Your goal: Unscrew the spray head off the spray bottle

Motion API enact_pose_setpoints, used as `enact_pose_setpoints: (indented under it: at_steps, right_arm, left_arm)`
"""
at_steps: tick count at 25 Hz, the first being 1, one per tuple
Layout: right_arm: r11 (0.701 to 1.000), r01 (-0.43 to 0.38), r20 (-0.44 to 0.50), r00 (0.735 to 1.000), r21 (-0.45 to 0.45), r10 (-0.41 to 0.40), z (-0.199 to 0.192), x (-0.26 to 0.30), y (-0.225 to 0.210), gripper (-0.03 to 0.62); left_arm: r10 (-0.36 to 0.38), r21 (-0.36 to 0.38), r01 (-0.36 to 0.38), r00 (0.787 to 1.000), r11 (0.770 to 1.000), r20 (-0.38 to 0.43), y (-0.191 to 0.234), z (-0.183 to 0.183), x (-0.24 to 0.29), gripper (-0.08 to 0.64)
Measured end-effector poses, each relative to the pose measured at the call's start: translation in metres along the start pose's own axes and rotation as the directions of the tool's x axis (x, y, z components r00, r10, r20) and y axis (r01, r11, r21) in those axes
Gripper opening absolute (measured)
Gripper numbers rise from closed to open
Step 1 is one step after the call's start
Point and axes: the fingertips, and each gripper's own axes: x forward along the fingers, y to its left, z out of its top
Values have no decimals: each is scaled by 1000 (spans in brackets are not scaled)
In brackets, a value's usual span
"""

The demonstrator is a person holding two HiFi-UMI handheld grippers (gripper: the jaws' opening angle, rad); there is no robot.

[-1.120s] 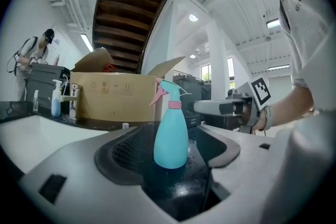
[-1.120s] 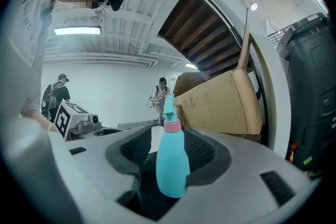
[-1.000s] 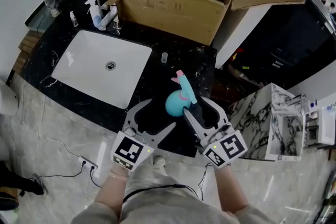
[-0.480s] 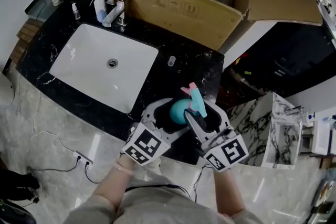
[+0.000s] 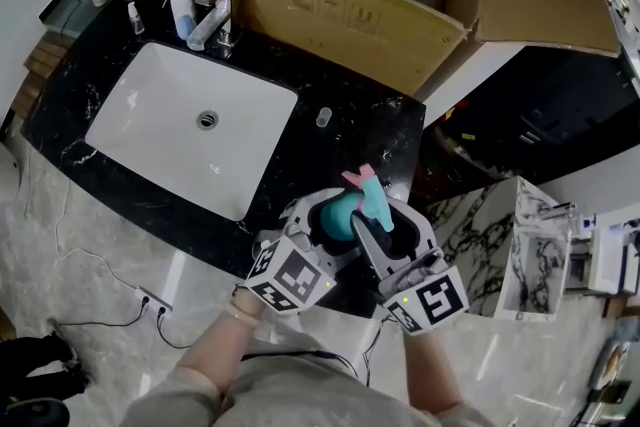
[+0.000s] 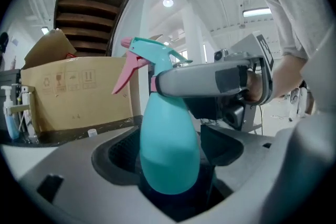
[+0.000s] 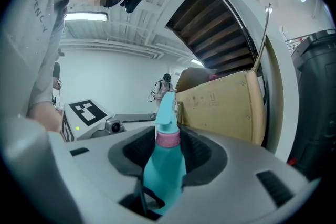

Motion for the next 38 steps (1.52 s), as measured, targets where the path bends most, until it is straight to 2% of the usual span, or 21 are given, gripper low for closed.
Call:
enact_pose_setpoints:
  at_steps: [2, 6, 11, 15, 21, 26, 28, 30, 34, 36, 38]
  right_arm:
    - [1000, 6, 2, 1000, -7, -6, 0, 0, 0, 155]
    - [1000, -23, 10, 1000, -2, 23, 0, -2, -1, 146]
    - [990, -138, 24, 990, 20, 138, -1, -4, -2, 139]
    - [966, -258, 27, 966, 27, 257, 0, -5, -4, 136]
    - [907, -422, 22, 907, 17, 421, 0, -6, -4, 135]
    - [814, -581, 27, 814, -5, 581, 3, -11, 0, 135]
    - [793, -609, -11, 793, 2, 609, 1, -11, 0, 135]
    - [800, -600, -36, 799, 13, 600, -1, -9, 0, 135]
    - [830, -556, 37, 831, 46, 555, -1, -11, 0, 138]
    - [836, -546, 67, 838, 59, 542, 0, -11, -2, 138]
    - [834, -548, 64, 836, 61, 544, 0, -11, -3, 138]
  left_arm:
    - [-9, 29, 9, 1000, 1000, 2, 0, -1, 1, 361]
    - [-75, 1, 75, 997, 997, 17, 1, 1, -2, 339]
    - [-107, -13, 107, 994, 994, 22, 2, 1, -3, 327]
    - [-116, -25, 117, 992, 993, 39, 3, 5, -4, 321]
    - [-137, -26, 139, 990, 990, 44, 4, 5, -5, 316]
    - [-219, -16, 220, 975, 975, 35, -1, 5, -6, 314]
    - [-249, -12, 250, 968, 968, 31, -1, 5, -6, 314]
    - [-240, -3, 241, 970, 971, 33, -1, 6, -7, 314]
    - [-121, 25, 120, 992, 992, 26, -8, 0, -3, 323]
    - [-82, 37, 82, 996, 996, 16, -8, -1, 1, 336]
    - [-78, 32, 78, 997, 996, 6, -8, -2, 3, 337]
